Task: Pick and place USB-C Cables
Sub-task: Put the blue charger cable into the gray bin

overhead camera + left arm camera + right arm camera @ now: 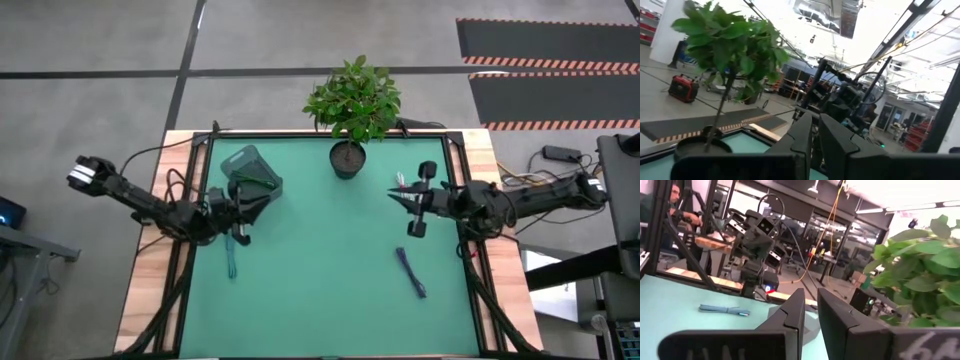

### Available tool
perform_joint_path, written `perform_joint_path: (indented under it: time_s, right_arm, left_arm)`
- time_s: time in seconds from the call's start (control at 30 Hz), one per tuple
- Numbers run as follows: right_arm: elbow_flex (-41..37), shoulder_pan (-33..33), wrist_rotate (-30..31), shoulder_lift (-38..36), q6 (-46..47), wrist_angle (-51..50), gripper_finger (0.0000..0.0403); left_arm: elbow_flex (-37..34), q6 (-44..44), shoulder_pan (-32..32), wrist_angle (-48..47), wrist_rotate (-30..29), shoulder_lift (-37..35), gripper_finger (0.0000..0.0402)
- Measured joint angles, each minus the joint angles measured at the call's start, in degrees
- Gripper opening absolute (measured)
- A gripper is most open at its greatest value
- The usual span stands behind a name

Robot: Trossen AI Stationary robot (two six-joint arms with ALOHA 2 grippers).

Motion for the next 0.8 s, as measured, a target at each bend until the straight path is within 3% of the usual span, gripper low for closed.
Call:
perform_joint_path:
  time_s: [0.2, 0.37, 0.6, 0.8]
  right_arm:
    - [-3.9, 0.0, 0.2, -6.0, -0.8, 1.1, 0.0043]
    - [-5.2, 0.0, 0.2, -10.0, -2.2, 1.1, 0.0043]
    - [-5.2, 0.0, 0.2, -13.3, -4.0, 0.7, 0.0043]
    - [-5.3, 0.0, 0.2, -13.2, -4.0, 0.5, 0.0043]
  left_arm:
    - [5.5, -0.4, -0.6, -2.9, -0.5, 2.4, 0.0019]
    - [12.0, -5.8, -0.6, -14.9, -2.8, 3.0, 0.0019]
    - [27.4, -22.4, -0.6, -48.5, -3.3, 2.0, 0.0019]
    - [43.1, -55.4, -0.6, -89.8, -1.2, 6.4, 0.0019]
